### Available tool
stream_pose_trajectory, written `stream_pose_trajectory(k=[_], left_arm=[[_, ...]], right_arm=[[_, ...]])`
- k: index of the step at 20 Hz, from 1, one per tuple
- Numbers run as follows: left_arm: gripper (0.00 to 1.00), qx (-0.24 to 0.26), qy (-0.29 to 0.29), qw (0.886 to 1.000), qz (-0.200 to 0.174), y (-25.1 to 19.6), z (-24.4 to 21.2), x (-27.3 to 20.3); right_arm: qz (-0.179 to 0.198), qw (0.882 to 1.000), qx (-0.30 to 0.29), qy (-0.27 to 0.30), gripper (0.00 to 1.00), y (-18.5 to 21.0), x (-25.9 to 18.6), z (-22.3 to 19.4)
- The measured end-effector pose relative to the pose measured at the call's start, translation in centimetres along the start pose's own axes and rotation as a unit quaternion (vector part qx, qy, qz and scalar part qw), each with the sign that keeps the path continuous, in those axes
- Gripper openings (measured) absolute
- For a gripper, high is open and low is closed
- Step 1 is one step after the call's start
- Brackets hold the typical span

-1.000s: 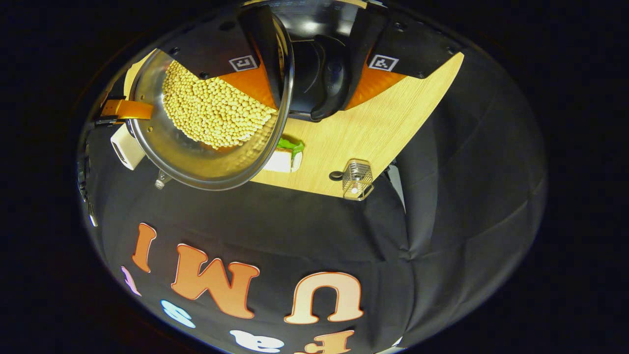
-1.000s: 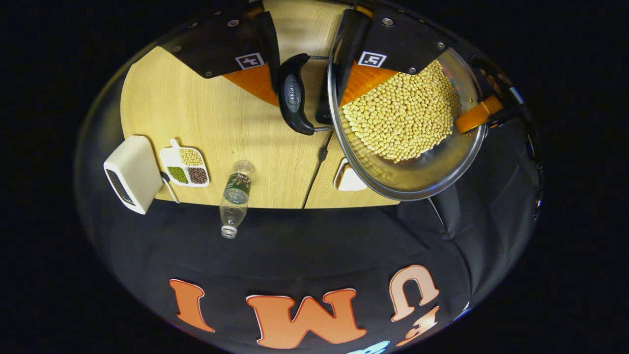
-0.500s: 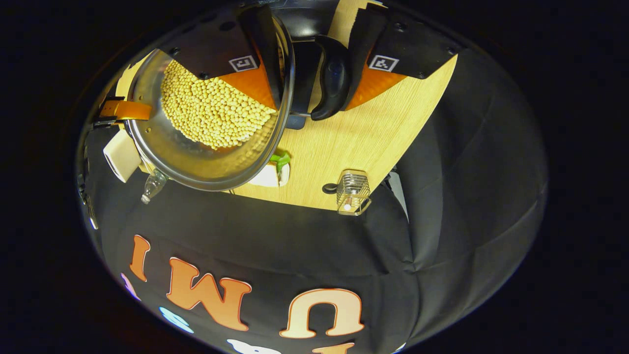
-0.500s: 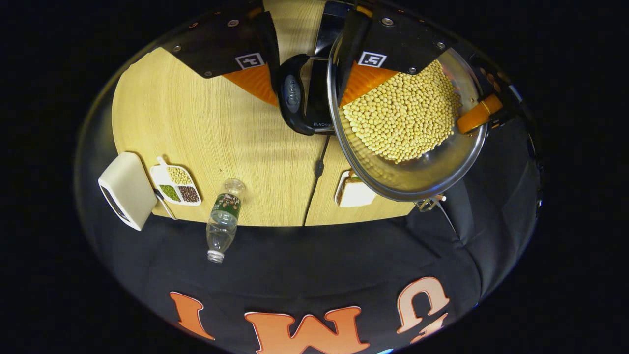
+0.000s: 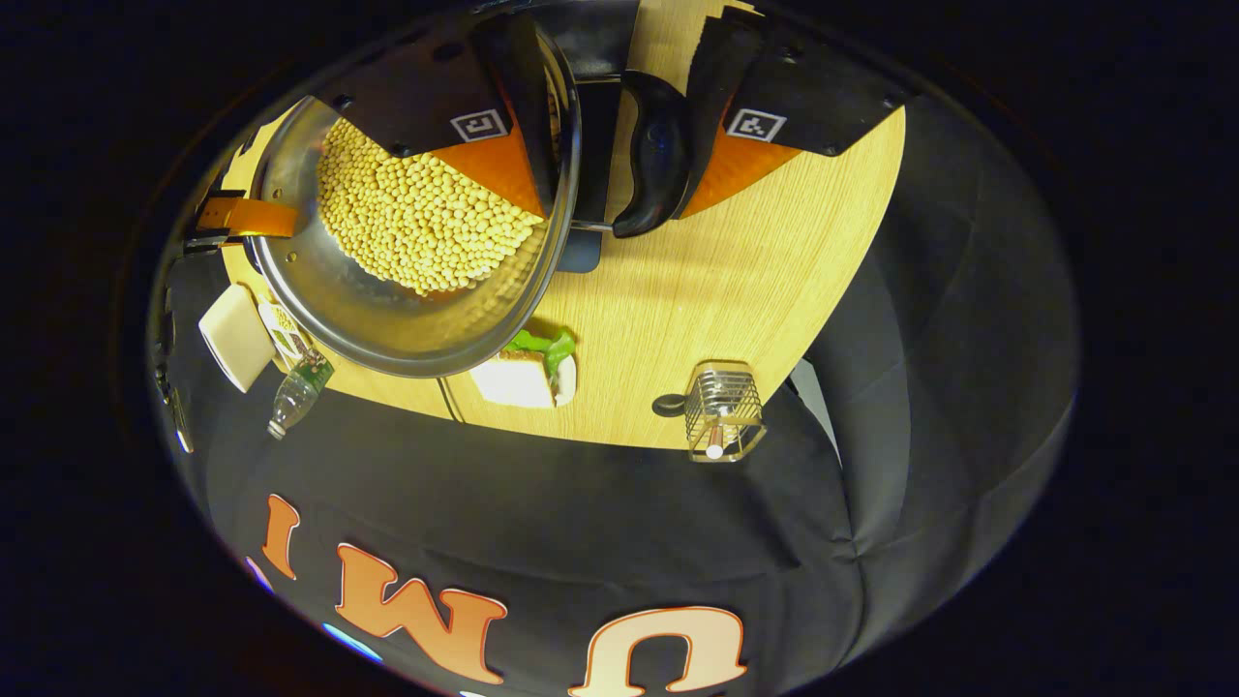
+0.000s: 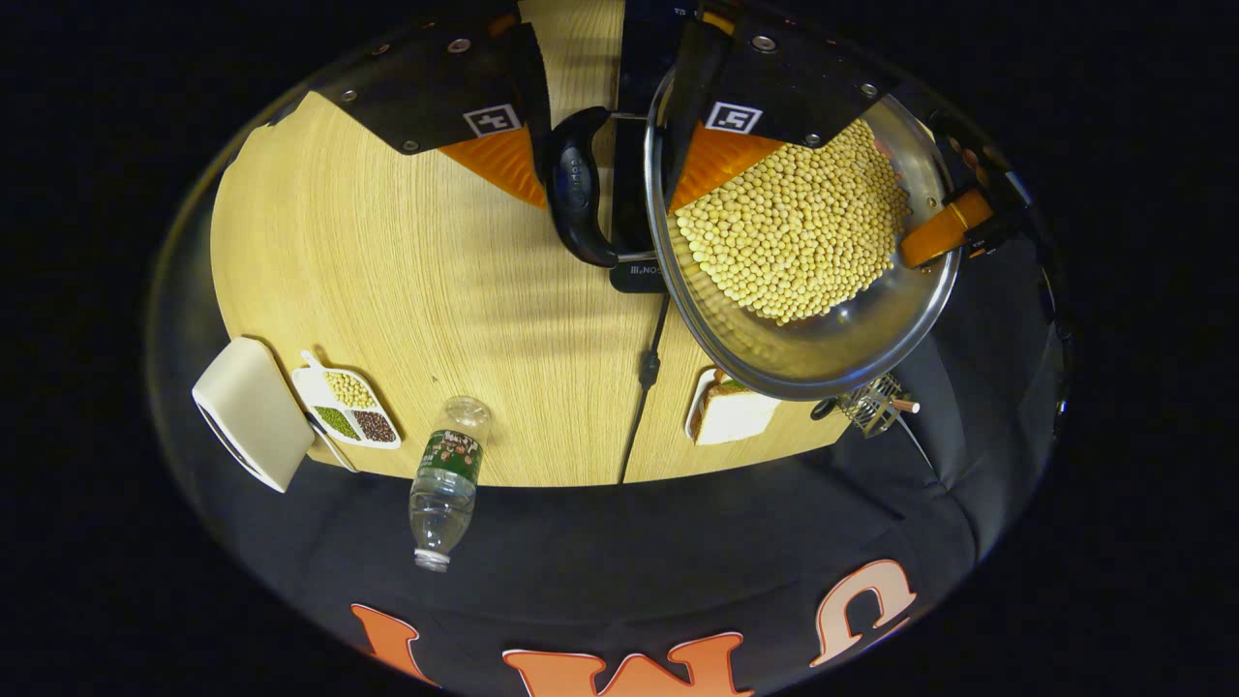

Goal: First push the handle of the pot to place it horizontally, then grasp the pot with both hands and set it on the induction cooktop.

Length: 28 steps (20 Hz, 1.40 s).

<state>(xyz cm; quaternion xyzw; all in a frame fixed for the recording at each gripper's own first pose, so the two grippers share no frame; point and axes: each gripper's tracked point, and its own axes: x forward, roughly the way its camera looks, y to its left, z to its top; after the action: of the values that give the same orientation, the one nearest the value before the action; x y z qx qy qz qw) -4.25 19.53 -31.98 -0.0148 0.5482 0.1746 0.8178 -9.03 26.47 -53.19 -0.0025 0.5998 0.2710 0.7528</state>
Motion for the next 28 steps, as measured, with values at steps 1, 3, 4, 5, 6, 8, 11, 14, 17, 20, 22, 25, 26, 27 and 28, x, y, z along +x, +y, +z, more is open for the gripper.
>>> stream_pose_trajectory(k=[1, 3, 4, 5, 6, 8, 11, 14, 17, 20, 22, 25, 26, 27, 28], left_arm=[[0.67, -0.001, 0.003, 1.0, -0.002, 0.2, 0.4, 0.0], [0.68, -0.006, 0.01, 1.0, -0.004, 0.7, 0.5, 0.3], [0.68, -0.008, 0.009, 1.0, -0.006, 0.9, 0.7, 0.4], [0.68, -0.009, 0.011, 1.0, -0.007, 1.0, 0.2, 0.4], [0.68, -0.006, 0.007, 1.0, -0.01, 1.1, 0.2, 0.6], [0.69, 0.003, 0.005, 1.0, -0.004, 0.8, -0.2, 0.6], [0.81, 0.005, -0.002, 1.0, 0.014, -0.1, -0.4, 0.2], [0.84, 0.004, -0.036, 0.999, 0.032, 0.5, 1.5, -2.6], [0.92, 0.025, -0.083, 0.995, 0.05, 0.0, 5.0, -7.6], [0.92, 0.029, -0.152, 0.987, 0.045, -2.5, 10.5, -13.4], [0.89, 0.023, -0.208, 0.977, 0.032, -4.8, 14.5, -17.3], [0.91, 0.003, -0.26, 0.966, 0.018, -6.9, 17.9, -21.0], [0.91, -0.003, -0.269, 0.963, 0.018, -7.5, 18.9, -22.0], [0.91, -0.009, -0.279, 0.96, 0.017, -8.2, 19.9, -23.0], [0.91, -0.017, -0.293, 0.956, 0.015, -9.0, 21.3, -24.3]], right_arm=[[-0.001, 1.0, -0.001, 0.002, 0.55, -0.1, -0.1, 0.2], [-0.002, 1.0, -0.005, -0.001, 0.55, -0.1, -0.4, 0.6], [-0.004, 1.0, -0.008, -0.005, 0.55, 0.0, -0.3, 0.5], [-0.003, 1.0, -0.013, -0.004, 0.55, -0.1, -0.4, 0.6], [-0.002, 1.0, -0.009, -0.003, 0.55, -0.1, -0.4, 0.5], [0.002, 1.0, -0.004, -0.002, 0.55, 0.0, -0.6, 0.3], [0.021, 1.0, -0.009, -0.008, 0.6, -0.1, -1.1, 0.8], [0.052, 0.997, 0.002, -0.05, 0.66, -1.0, -3.4, 3.4], [0.056, 0.993, 0.011, -0.103, 0.71, -4.4, -7.3, 5.8], [0.039, 0.983, -0.002, -0.181, 0.77, -9.6, -12.8, 9.7], [0.007, 0.971, -0.011, -0.239, 0.81, -14.8, -18.0, 11.7], [-0.022, 0.951, 0.004, -0.307, 0.82, -21.2, -25.5, 15.3], [-0.025, 0.944, 0.007, -0.329, 0.82, -22.9, -28.3, 15.9], [-0.028, 0.935, 0.008, -0.354, 0.82, -24.4, -30.9, 16.6], [-0.029, 0.925, 0.006, -0.378, 0.83, -25.7, -33.6, 17.1]])
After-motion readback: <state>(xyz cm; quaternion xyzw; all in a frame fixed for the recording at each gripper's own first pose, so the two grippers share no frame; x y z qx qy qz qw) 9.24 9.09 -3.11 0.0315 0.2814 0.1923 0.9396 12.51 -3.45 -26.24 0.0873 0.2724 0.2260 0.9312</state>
